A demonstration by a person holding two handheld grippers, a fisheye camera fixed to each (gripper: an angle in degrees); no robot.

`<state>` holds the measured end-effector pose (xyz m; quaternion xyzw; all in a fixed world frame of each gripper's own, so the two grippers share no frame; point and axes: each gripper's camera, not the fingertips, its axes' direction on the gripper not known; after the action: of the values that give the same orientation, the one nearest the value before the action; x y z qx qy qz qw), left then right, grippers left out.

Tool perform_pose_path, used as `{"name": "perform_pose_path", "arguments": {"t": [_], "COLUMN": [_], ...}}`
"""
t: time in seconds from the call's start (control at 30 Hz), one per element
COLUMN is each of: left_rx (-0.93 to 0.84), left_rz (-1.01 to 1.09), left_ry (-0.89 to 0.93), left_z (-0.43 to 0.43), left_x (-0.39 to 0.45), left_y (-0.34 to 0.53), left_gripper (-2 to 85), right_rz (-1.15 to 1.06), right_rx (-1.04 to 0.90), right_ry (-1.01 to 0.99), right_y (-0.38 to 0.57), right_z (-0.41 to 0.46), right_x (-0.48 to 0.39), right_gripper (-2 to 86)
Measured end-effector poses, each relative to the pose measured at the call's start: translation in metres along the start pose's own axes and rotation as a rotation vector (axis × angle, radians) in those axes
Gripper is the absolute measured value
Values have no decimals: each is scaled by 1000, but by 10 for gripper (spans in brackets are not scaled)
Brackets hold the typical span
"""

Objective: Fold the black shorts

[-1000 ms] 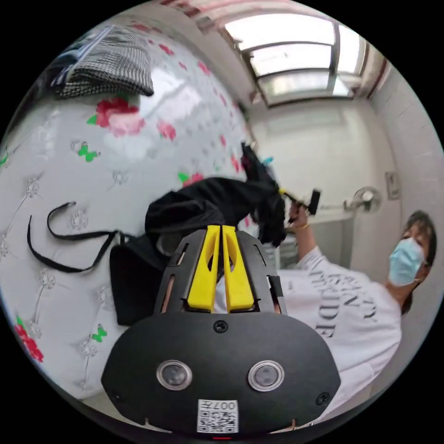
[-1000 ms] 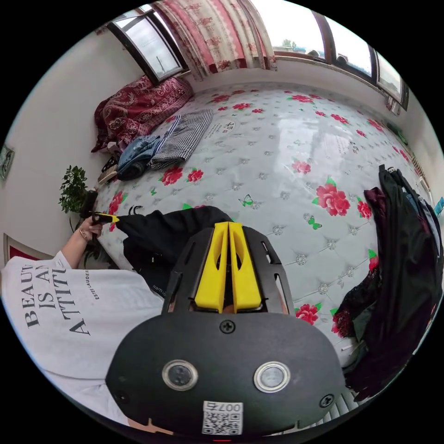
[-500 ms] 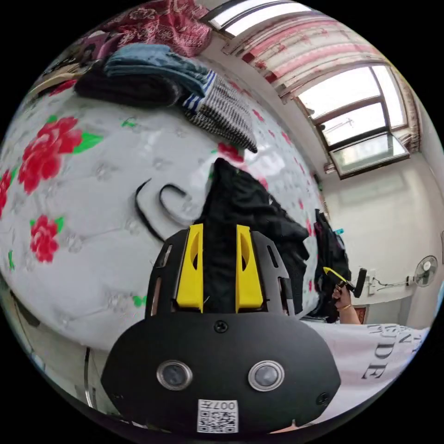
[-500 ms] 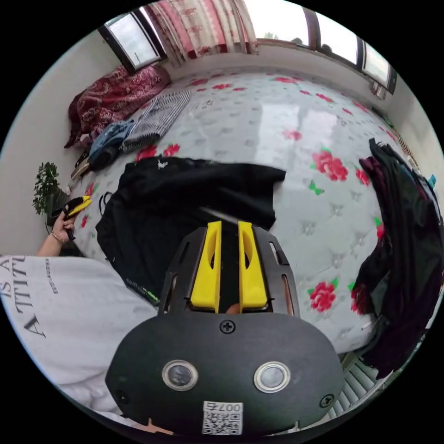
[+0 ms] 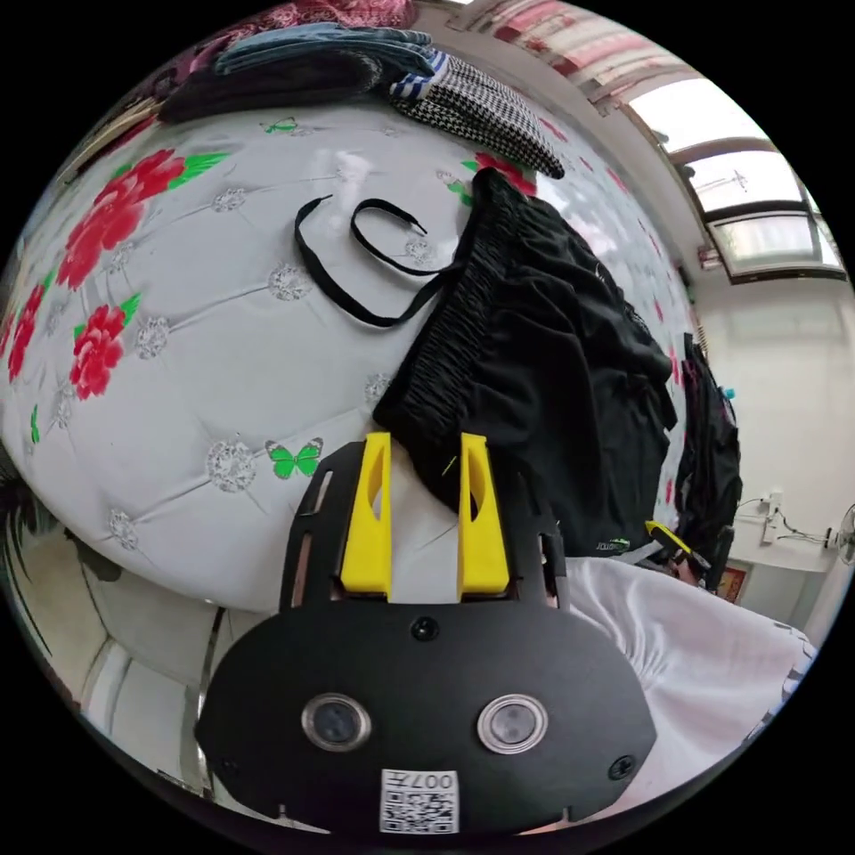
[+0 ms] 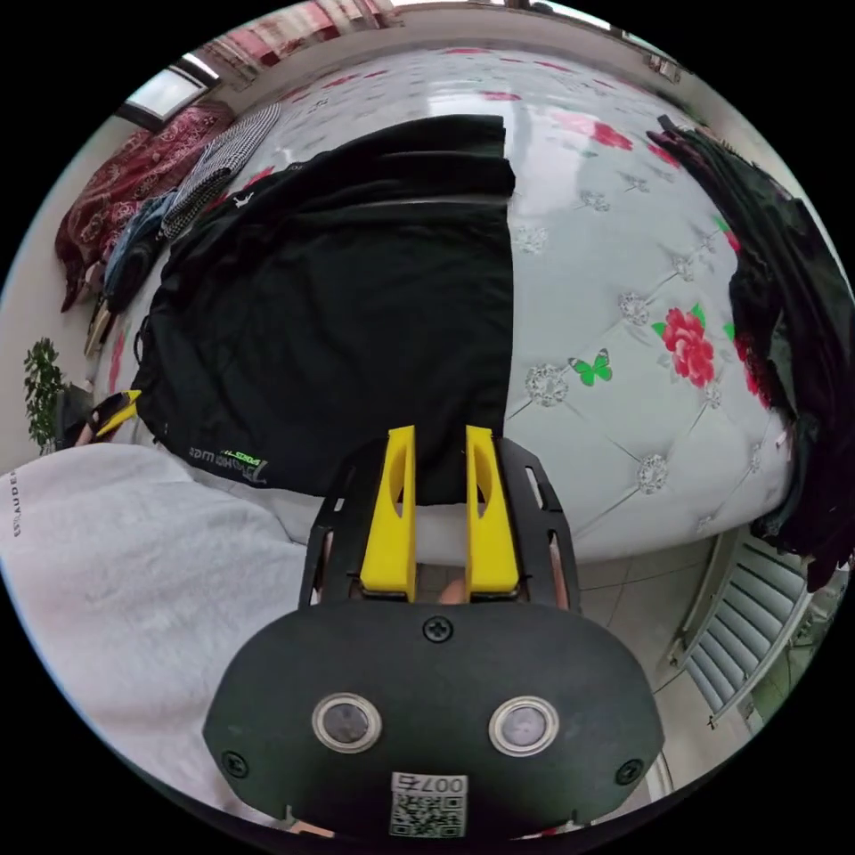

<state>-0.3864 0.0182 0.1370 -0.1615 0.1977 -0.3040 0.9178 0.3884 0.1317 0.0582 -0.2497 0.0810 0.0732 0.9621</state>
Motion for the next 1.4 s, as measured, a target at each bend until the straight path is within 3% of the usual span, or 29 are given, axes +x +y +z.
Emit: {"name": "perform_pose_path", "arguments": {"t": [0.1,0.2,0.33,0.57,0.7,0.83,1.03,1.13,1.3,1.4], "left_rx": [98,210,236,369,497,543,457,344,122,26], "left_rz": [-73,-51,44,249,413,499,496,351,-64,-128], "left_ry": [251,420,449,480,505,504,390,336,308,290], "left_z": [-21,-57,-90,-189,-254,-277,-246,-192,-79,-43], "left_x": [-19,-22,-1,107,153,156,112,65,-42,-65], "left_y": [7,8,-26,-128,-115,-75,10,51,118,139], "left_gripper": [36,21,12,10,10,11,14,15,18,25], "right_rz": [-63,-27,18,-80,-173,-251,-252,-185,-21,41], "right_rx": [-52,78,264,596,795,864,678,485,143,-2], "right_ry": [-133,-375,-623,-671,-699,-689,-682,-635,-645,-616], "right_y": [-2,-1,-35,-111,-94,-52,-10,-1,2,0], "right_z": [-5,-43,-108,-262,-339,-352,-277,-205,-83,-41], "right_x": [5,39,99,120,119,125,137,131,117,113], "right_gripper": [9,1,-1,-2,-2,-2,-2,-2,-2,-2]}}
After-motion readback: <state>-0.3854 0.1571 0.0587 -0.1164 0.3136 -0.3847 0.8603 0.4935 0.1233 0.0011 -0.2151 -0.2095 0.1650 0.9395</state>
